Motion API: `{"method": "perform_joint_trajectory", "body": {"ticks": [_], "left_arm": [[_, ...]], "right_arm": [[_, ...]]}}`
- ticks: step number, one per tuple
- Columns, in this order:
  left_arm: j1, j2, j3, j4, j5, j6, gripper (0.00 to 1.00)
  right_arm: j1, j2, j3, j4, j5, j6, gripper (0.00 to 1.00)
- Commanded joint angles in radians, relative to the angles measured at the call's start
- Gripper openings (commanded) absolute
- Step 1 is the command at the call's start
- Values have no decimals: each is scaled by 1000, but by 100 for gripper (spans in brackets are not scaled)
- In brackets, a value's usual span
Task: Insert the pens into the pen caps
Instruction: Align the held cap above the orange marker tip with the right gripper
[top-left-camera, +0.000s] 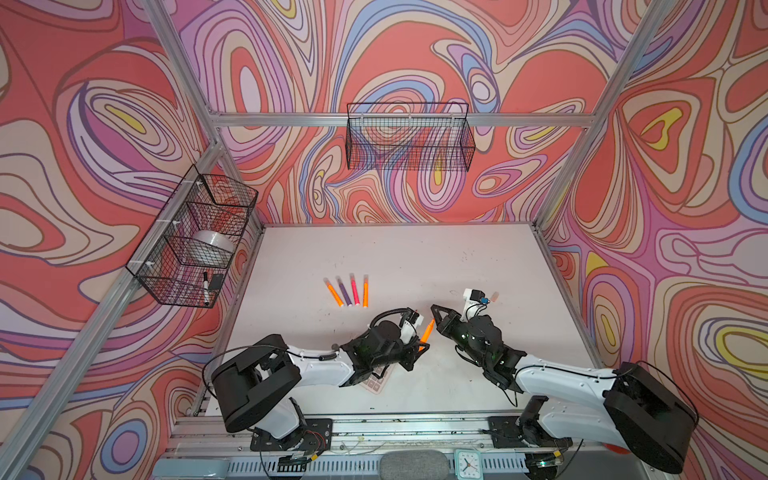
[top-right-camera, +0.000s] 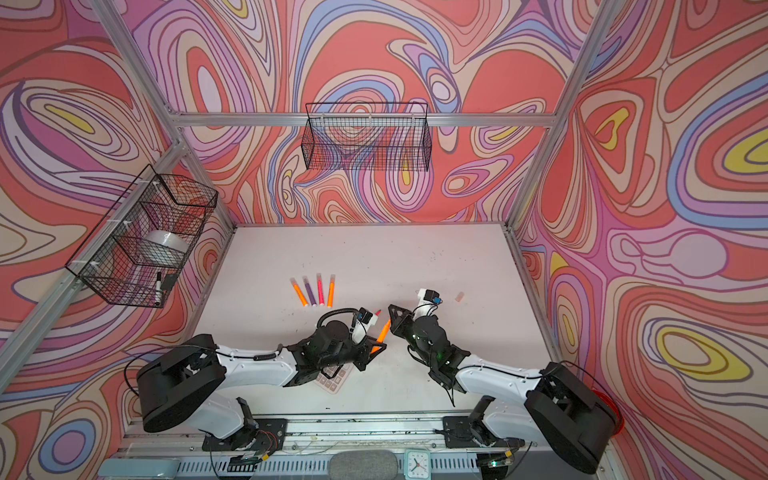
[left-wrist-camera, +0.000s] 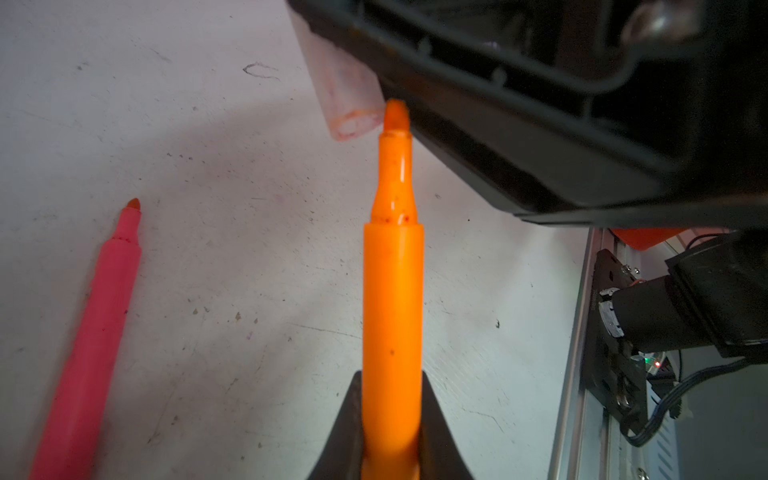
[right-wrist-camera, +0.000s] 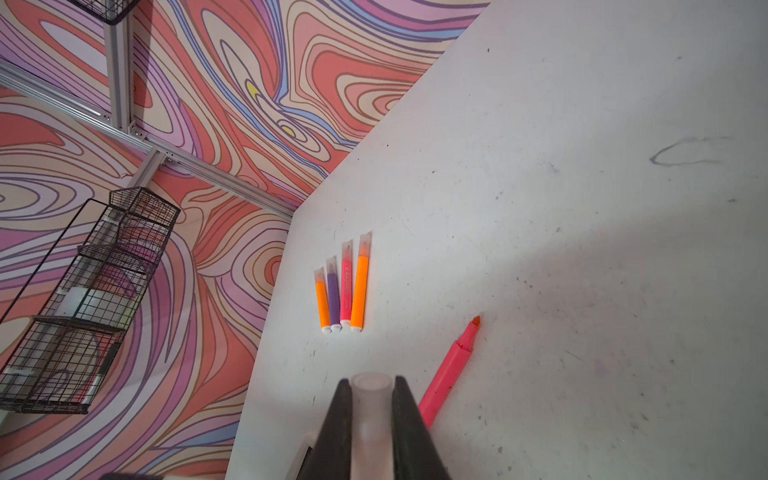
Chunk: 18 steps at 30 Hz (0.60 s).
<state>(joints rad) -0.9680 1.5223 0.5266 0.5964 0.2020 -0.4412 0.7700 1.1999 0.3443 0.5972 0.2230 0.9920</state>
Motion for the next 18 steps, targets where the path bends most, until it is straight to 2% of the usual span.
{"method": "perform_joint_trajectory", "body": {"ticks": [1,18], "left_arm": [[1,7,-2,36,5,5,0],[1,-27,-42,30,-5,10,0]], "right_arm": [[6,-7,24,22,-20,-11,0],[7,-88,28,-87,51,-19,0]]}}
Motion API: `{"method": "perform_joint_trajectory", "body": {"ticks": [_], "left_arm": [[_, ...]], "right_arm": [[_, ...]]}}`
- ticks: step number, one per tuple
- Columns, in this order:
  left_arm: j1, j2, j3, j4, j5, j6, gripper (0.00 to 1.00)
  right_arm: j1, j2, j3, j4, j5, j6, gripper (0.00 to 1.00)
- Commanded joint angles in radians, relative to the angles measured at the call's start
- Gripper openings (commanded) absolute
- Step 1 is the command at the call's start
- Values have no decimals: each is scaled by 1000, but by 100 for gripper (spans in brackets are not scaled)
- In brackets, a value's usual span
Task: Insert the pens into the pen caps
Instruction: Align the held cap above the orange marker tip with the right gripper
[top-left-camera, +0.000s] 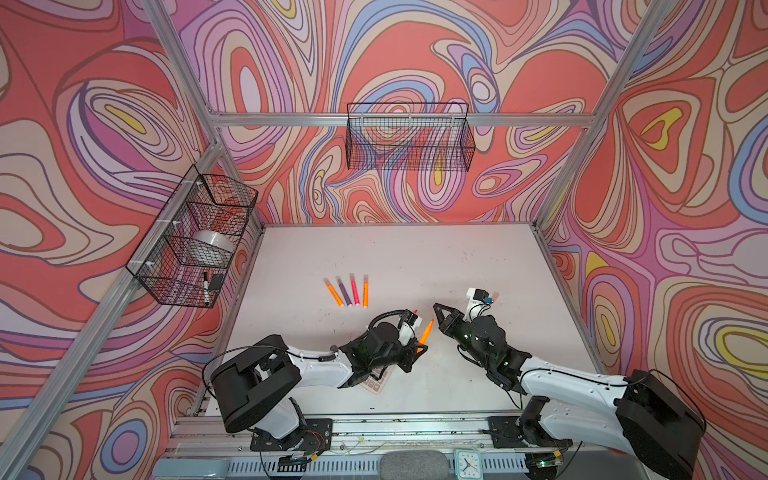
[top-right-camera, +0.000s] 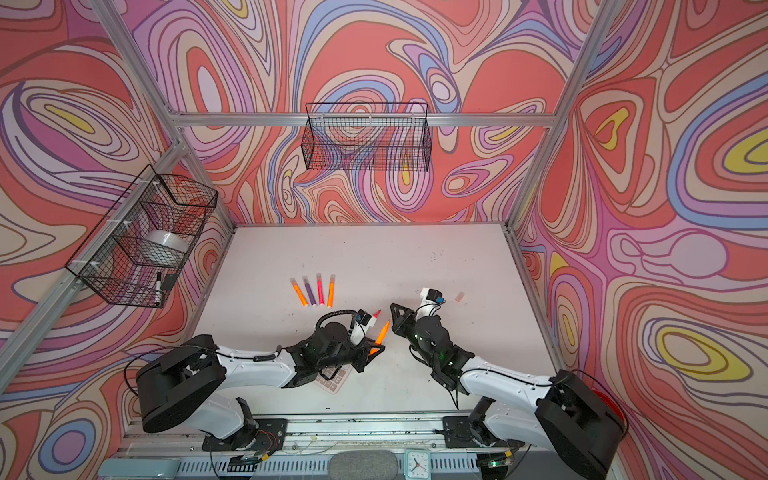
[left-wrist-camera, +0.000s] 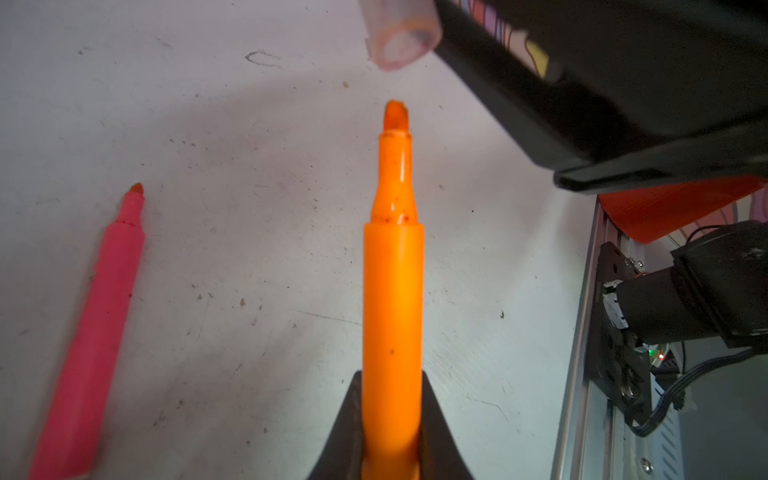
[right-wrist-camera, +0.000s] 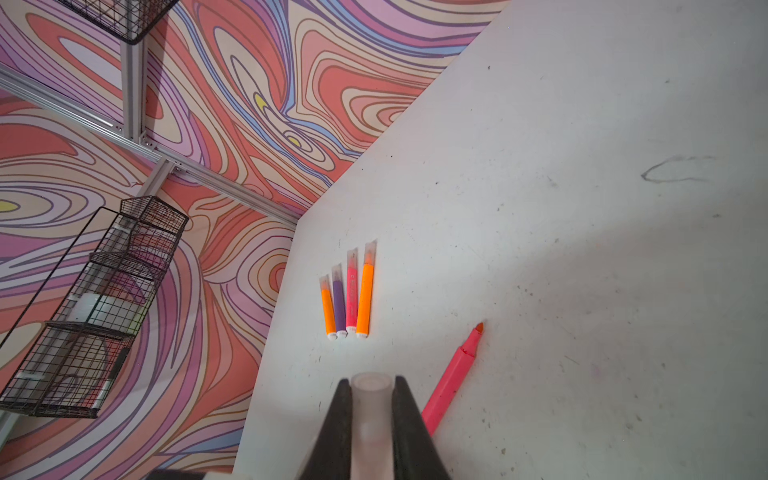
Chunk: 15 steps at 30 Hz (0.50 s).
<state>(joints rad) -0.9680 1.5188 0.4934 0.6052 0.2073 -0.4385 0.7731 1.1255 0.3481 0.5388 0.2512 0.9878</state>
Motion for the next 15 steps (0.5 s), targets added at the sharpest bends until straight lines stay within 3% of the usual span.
{"method": "perform_joint_trajectory", "body": {"ticks": [1,15], "left_arm": [[1,-25,-9,21,-10,8,0],[1,-35,-7,8,-23,10,0]], "right_arm": [[4,-11,25,-28,20,-15,0],[5,94,25,80,-53,3,0]]}}
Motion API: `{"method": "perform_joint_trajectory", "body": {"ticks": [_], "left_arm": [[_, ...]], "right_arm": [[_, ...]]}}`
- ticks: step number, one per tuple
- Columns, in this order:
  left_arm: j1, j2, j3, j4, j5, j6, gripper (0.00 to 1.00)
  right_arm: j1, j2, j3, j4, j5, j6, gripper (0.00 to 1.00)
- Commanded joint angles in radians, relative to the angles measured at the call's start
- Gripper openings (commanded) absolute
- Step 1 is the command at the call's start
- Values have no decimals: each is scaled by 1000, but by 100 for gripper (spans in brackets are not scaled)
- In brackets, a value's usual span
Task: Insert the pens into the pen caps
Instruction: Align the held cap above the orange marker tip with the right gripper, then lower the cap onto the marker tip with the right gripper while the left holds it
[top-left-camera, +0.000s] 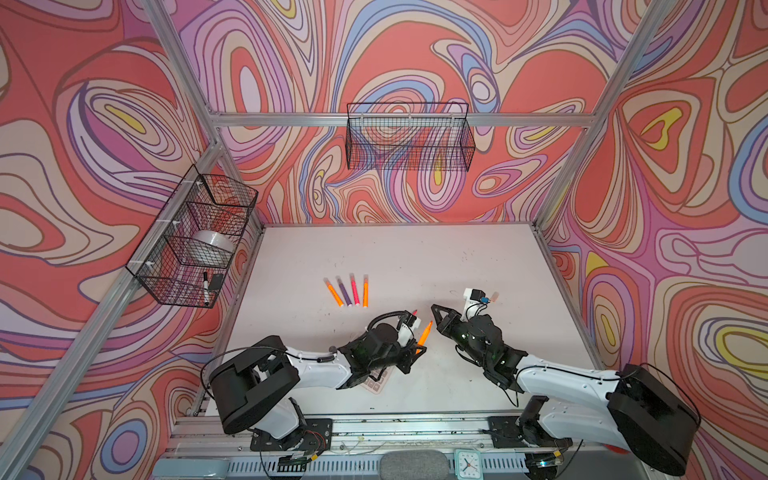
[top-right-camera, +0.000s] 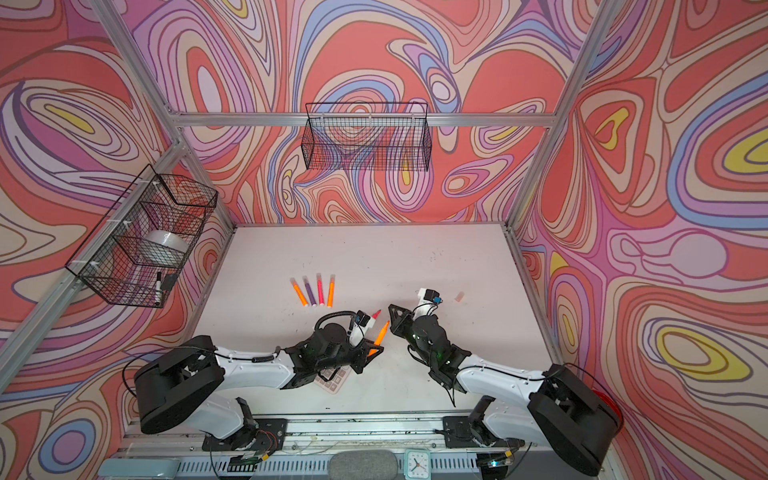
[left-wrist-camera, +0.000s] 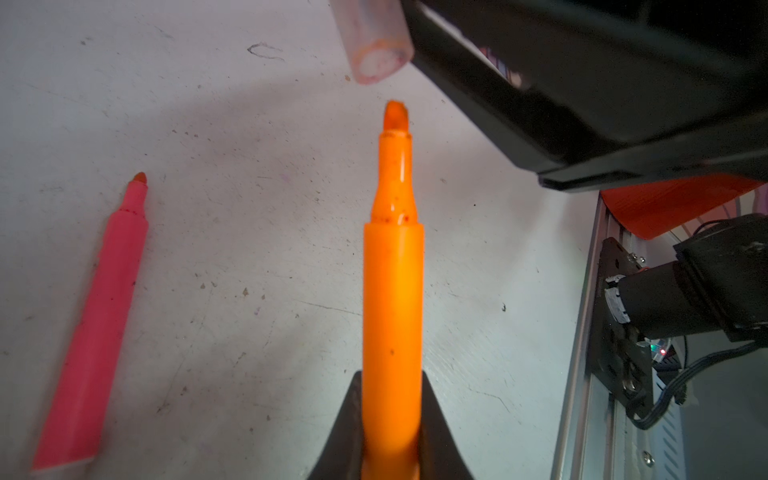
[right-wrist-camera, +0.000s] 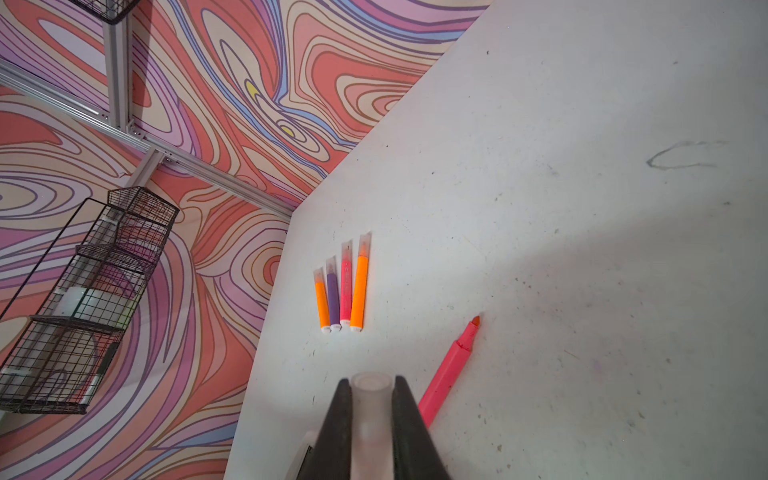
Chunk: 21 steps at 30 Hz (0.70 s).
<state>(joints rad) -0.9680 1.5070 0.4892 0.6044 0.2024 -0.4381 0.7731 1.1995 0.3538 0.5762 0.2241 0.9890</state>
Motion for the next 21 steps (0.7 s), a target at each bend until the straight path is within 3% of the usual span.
{"method": "perform_joint_trajectory", "body": {"ticks": [1,21], "left_arm": [[1,-24,-3,11,-19,10,0],[1,-46,-9,9,-54,-7,0]], "right_arm": [[3,26,18,48,-31,4,0],[26,15,-37,73,-10,22,0]]}}
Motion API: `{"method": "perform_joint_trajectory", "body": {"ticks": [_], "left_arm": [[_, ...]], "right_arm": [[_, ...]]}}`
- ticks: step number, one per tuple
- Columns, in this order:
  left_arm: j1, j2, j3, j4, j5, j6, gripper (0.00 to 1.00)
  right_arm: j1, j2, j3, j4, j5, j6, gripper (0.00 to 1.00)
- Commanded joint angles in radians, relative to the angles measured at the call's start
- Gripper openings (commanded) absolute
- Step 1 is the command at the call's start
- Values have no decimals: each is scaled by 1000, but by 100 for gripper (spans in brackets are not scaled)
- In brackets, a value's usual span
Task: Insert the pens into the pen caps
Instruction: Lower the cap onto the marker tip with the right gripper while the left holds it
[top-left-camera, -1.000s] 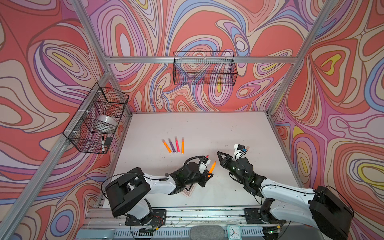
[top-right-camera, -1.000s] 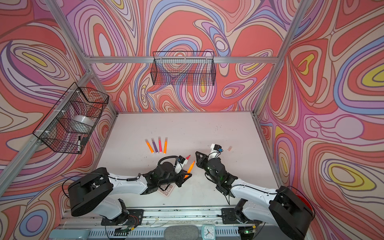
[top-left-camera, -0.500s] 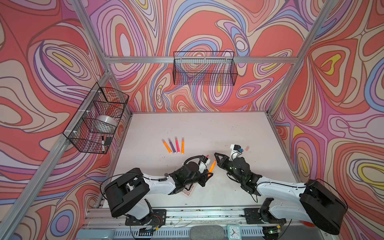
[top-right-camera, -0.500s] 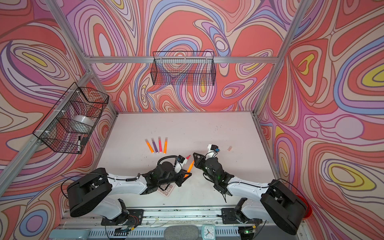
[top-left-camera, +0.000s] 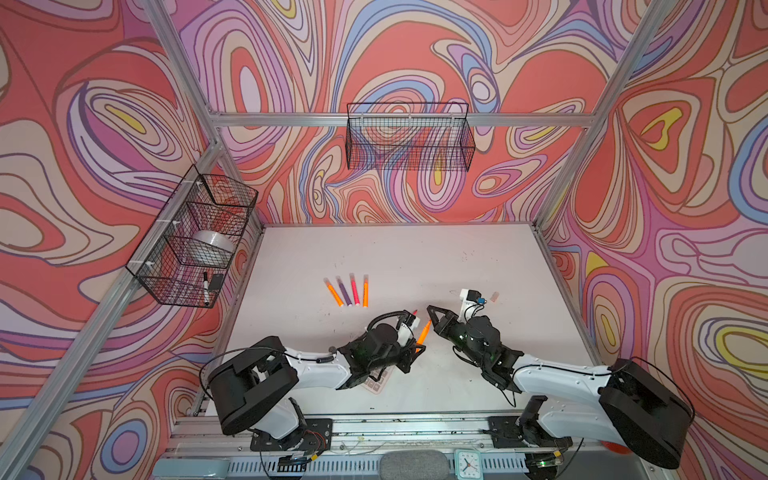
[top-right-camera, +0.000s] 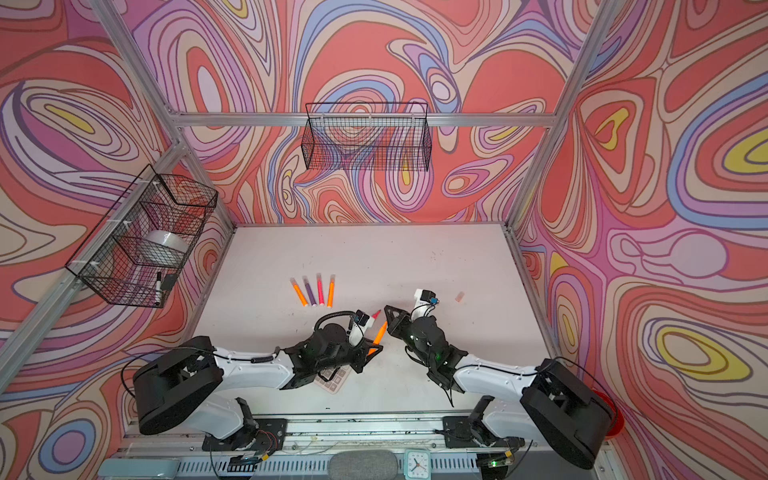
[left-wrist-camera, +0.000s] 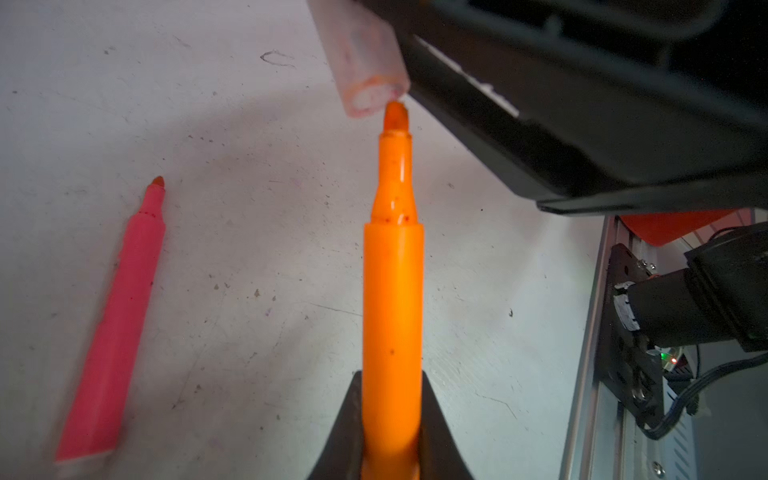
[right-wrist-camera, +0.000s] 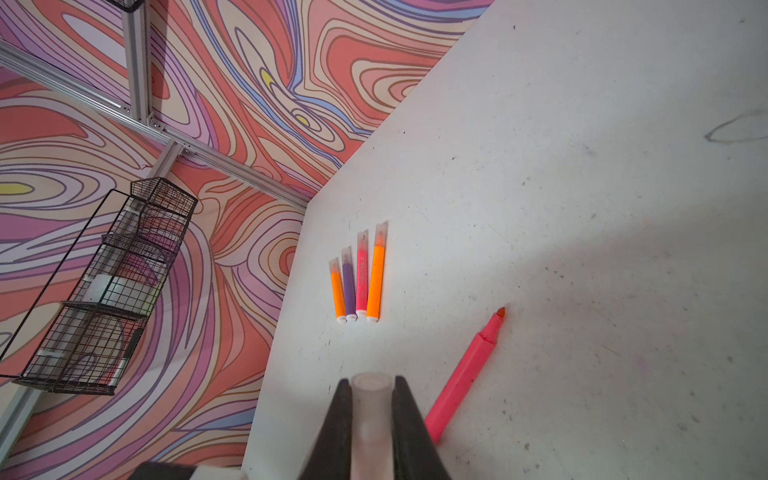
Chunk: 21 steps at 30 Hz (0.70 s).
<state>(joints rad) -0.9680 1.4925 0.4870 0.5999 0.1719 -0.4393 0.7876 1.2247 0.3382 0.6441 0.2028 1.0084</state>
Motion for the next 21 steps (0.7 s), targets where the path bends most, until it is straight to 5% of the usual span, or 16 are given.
{"method": "perform_joint_trajectory", "body": {"ticks": [1,15,21], "left_arm": [[2,-34,-6,11,-25,-6,0],[4,-13,11,17,-27,-11,0],[66,-3,18,64,72,-80,0]], "right_arm": [[11,-15,-23,3,16,2,0],[38,-22,-18,11,12,-7,0],[56,5,-19,35,20,-13,0]]}}
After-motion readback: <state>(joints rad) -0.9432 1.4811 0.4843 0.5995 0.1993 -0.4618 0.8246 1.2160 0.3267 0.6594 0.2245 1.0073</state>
